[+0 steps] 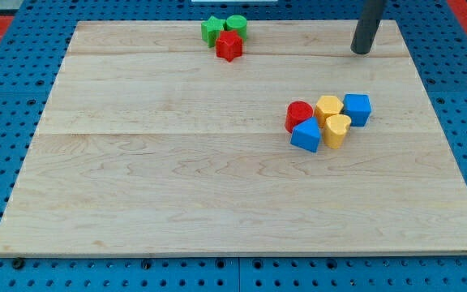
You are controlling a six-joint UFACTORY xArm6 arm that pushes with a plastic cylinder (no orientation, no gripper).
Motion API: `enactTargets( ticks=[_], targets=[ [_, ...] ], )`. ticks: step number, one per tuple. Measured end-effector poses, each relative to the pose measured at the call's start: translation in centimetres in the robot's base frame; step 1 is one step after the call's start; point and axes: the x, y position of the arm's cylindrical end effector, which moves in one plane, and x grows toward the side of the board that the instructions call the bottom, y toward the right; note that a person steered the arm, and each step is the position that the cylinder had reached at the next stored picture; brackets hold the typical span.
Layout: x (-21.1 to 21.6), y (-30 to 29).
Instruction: Move your arm towards the blue cube
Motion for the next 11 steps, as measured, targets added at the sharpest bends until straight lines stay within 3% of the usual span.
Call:
enactTargets(
  ticks=[5, 6, 8, 11],
  targets=[
    [0.0, -0.2],
    [1.9, 2.0],
    [11.5, 5.3],
    [12.0, 6.8]
  ],
)
